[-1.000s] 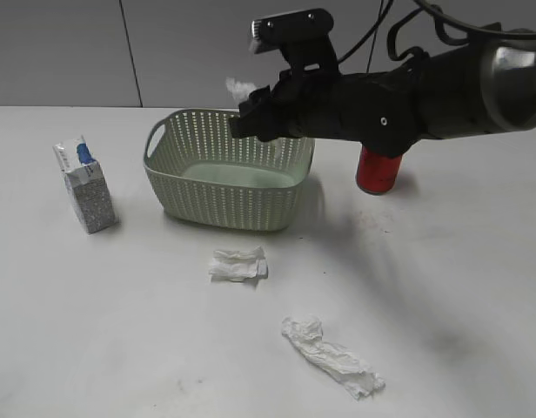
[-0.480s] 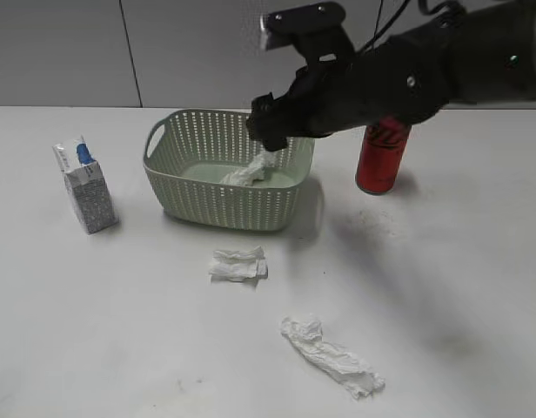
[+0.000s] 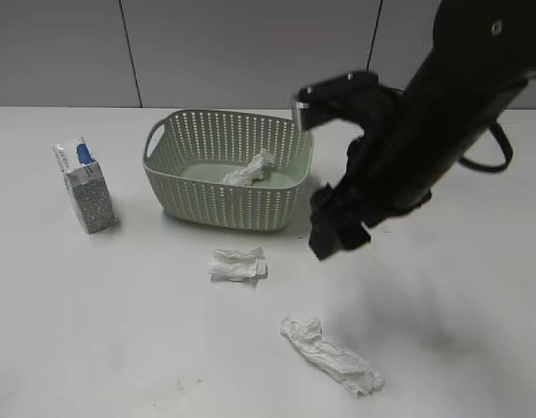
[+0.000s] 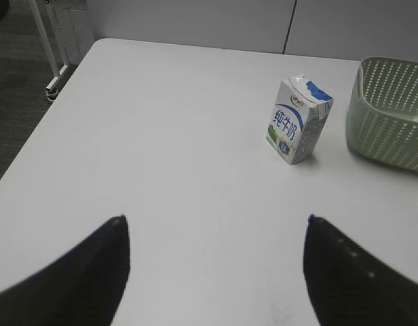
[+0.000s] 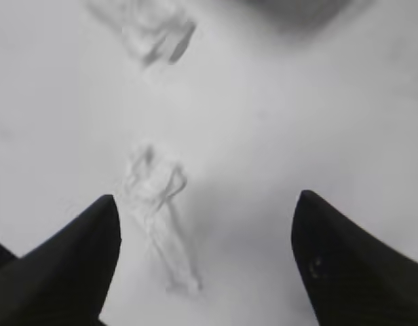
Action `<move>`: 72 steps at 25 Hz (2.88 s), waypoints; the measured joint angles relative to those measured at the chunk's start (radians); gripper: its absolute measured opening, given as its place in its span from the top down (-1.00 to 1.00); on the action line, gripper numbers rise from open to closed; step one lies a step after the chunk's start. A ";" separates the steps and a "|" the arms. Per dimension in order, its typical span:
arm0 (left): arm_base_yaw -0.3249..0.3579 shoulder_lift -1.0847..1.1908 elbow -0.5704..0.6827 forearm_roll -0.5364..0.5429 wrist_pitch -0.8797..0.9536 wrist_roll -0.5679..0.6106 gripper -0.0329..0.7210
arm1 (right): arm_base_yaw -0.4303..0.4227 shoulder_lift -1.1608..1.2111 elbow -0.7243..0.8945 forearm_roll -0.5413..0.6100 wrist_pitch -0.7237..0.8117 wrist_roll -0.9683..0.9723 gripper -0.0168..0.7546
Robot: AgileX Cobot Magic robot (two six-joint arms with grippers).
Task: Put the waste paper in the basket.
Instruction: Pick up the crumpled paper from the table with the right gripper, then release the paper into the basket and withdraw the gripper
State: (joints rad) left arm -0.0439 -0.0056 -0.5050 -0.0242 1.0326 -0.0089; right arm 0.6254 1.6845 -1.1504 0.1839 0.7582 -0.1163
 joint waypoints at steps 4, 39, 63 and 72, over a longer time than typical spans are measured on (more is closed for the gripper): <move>0.000 0.000 0.000 0.000 0.000 0.000 -0.65 | 0.051 -0.001 0.155 0.057 -0.051 -0.066 -0.57; 0.000 0.000 0.000 0.000 0.000 -0.001 -0.65 | 0.189 0.212 0.242 -0.064 -0.129 -0.053 0.82; 0.000 0.000 0.000 0.000 0.000 -0.001 -0.65 | 0.109 0.149 -0.251 -0.295 -0.533 0.146 0.97; 0.000 0.000 0.000 0.000 0.000 -0.002 -0.65 | 0.049 0.350 -0.251 -0.228 -0.685 0.168 0.33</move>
State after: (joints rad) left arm -0.0439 -0.0056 -0.5050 -0.0242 1.0326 -0.0105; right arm 0.6745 2.0342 -1.4017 -0.0438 0.0733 0.0521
